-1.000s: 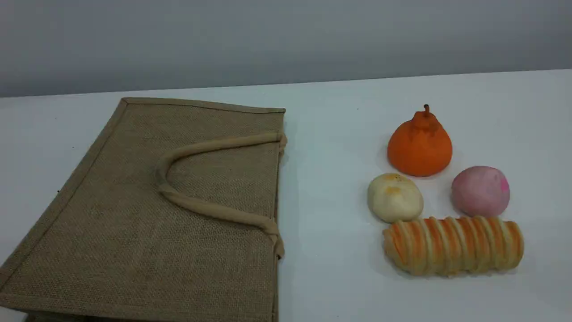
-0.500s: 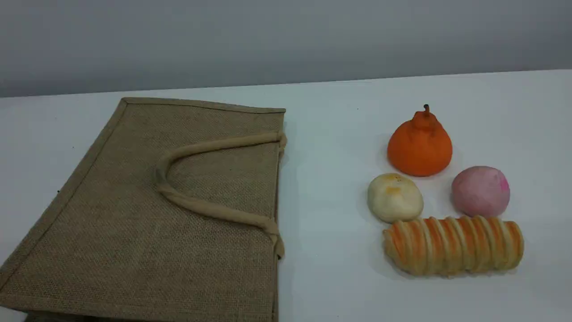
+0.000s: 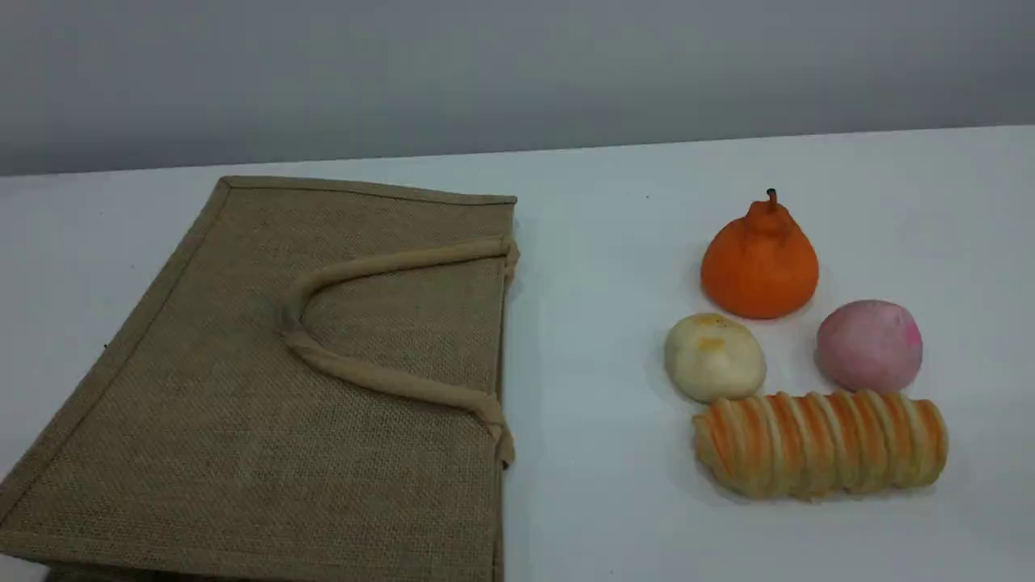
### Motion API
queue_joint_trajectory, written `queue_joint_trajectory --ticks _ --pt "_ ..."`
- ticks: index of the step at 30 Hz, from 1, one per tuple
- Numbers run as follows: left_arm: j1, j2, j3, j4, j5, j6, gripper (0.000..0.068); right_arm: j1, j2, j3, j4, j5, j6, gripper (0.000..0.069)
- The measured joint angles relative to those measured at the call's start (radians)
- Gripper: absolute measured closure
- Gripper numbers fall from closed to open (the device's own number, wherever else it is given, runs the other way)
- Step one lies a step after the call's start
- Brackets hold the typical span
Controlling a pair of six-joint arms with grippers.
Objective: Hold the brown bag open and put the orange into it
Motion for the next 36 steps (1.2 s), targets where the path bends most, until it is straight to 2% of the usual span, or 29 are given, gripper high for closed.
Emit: queue_joint_trajectory --ticks 12,18,21,25,32,36 --pt "0.0 0.058 -0.058 -0.002 -0.033 -0.001 0.0368 0.0 0.032 -0.016 0.034 -0.017 0.003 0.0262" --pt "0.0 0.219 -0.119 -0.009 -0.11 0.007 0.036 0.0 0.179 -0.051 0.095 -0.138 0.0 0.0248" --pt "0.0 0.32 -0.124 -0.047 -0.132 0.043 0.0342 0.0 0.271 -0.051 0.146 -0.21 -0.028 0.0246" --pt "0.0 0.458 -0.124 -0.106 -0.203 0.081 0.0308 0.0 0.415 -0.051 0.227 -0.301 -0.099 0.0246" --pt "0.0 0.727 -0.124 -0.111 -0.333 0.083 0.0261 0.0 0.679 -0.051 0.439 -0.473 -0.252 0.0246" --pt "0.0 0.878 -0.124 -0.15 -0.418 0.083 0.0251 0.0 0.829 -0.051 0.593 -0.539 -0.371 0.0246"
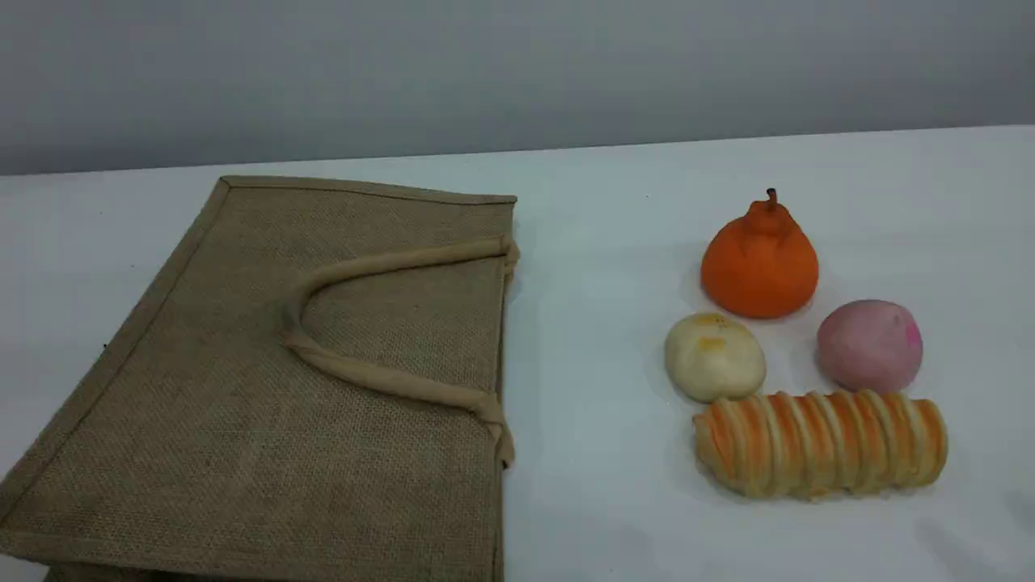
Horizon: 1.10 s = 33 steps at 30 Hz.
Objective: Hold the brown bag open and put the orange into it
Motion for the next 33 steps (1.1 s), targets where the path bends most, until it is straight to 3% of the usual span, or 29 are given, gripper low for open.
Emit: queue_joint_trajectory --ticks 9,14,20,28,33 --pt "-0.001 0.342 -0.076 -0.047 -0.181 0.0 0.0252 0.001 0.302 0.0 0.361 -0.113 -0.272 0.0246" --pt "-0.001 0.531 -0.191 -0.109 -0.185 0.011 0.0252 0.001 0.426 -0.01 0.586 -0.12 -0.474 0.0246" --pt "-0.002 0.74 -0.291 -0.229 -0.195 0.13 0.0252 0.001 0.531 -0.038 0.783 -0.109 -0.655 0.0246" --pt "-0.016 0.927 -0.313 -0.407 -0.259 0.284 0.0252 0.001 0.562 -0.038 0.852 -0.105 -0.732 0.0246" --pt "-0.058 1.015 -0.353 -0.455 -0.296 0.323 0.0252 0.001 0.562 -0.038 0.852 -0.104 -0.732 0.0245"
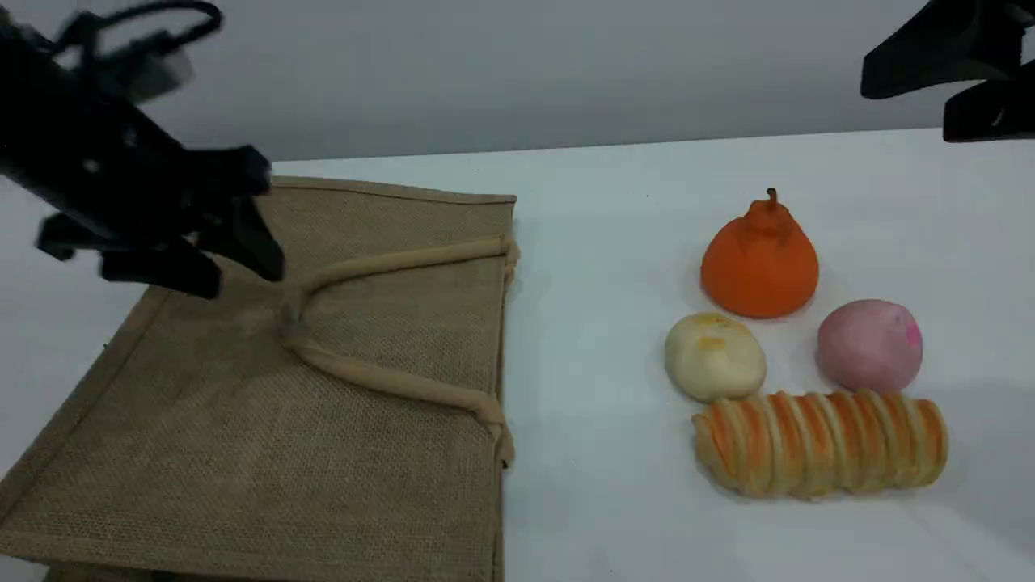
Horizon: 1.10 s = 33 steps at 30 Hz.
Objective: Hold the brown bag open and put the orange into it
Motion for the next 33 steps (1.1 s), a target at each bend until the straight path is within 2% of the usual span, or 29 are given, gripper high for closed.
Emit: queue_joint_trajectory --ticks 4,33 --pt "-0.027 0.058 -0.042 0.0 -0.011 0.0 0.0252 0.0 -0.001 0.0 -0.001 0.0 0.0 0.0245" --pt "-0.038 0.111 -0.048 -0.006 -0.074 -0.009 0.0252 0.0 -0.001 0.0 -0.003 0.006 -0.011 0.0245"
